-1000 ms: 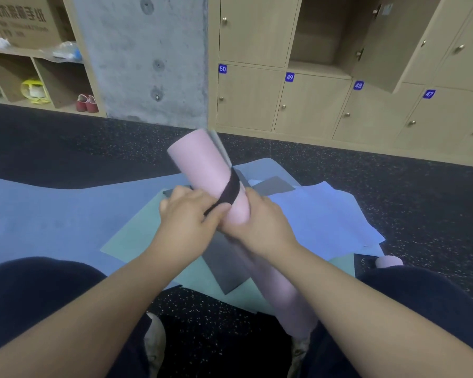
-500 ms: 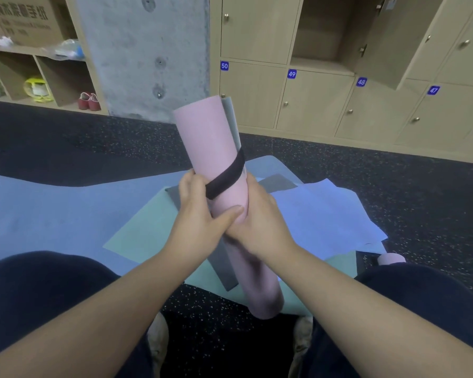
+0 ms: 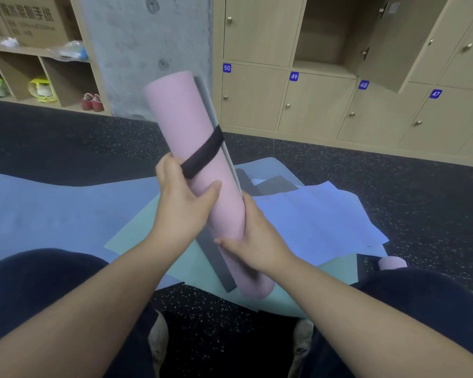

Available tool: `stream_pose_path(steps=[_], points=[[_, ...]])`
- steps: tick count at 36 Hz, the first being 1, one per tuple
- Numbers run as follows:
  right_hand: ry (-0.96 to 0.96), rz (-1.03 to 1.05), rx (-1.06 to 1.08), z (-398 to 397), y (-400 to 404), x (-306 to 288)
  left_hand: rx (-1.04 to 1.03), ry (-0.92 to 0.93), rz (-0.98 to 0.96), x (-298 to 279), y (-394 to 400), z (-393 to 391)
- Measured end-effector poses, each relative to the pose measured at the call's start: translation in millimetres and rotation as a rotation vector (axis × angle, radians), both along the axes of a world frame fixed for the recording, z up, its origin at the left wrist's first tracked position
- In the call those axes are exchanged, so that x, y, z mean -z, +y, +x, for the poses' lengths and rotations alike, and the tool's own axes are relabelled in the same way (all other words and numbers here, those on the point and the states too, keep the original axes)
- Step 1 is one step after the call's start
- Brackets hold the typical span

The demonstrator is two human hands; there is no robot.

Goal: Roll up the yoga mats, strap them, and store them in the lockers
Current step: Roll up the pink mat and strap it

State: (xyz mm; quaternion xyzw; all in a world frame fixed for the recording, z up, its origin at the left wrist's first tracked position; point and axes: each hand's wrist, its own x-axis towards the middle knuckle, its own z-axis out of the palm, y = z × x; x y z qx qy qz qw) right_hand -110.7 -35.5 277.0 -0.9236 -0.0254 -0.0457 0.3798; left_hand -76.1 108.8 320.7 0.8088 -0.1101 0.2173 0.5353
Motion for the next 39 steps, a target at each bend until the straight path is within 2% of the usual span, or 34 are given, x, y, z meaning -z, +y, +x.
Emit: stream_pose_path(steps=[4, 7, 14, 18, 23, 27, 31, 35, 39], points=[[-0.006, -0.168, 0.014, 1, -3, 5, -0.209, -0.069, 0.260, 8, 3, 2], [-0.010, -0.306, 0.031, -1, -7, 4, -0.277, -0.081, 0.398, 9, 6, 6], [-0.069, -0.605, -0.005, -9, 2, 7, -0.326, 0.071, 0.440, 6, 13, 15], [-0.102, -0.658, 0.001, -9, 3, 10, -0.270, 0.158, 0.460, 9, 12, 14], [-0.128, -0.703, 0.019, -7, -6, 3, -0.123, 0.122, 0.451, 14, 3, 5], [-0.082, -0.621, 0.037, -4, -8, 3, 0.005, 0.040, 0.456, 18, -4, -4], [-0.003, -0.405, 0.060, 0, -12, -1, 0.096, 0.042, 0.370, 19, -3, -5], [-0.016, -0.093, 0.104, 2, -14, -4, 0.086, 0.191, 0.407, 20, 5, 5], [-0.032, 0.063, 0.151, 0, -9, -8, 0.155, 0.302, 0.283, 25, 7, 11]])
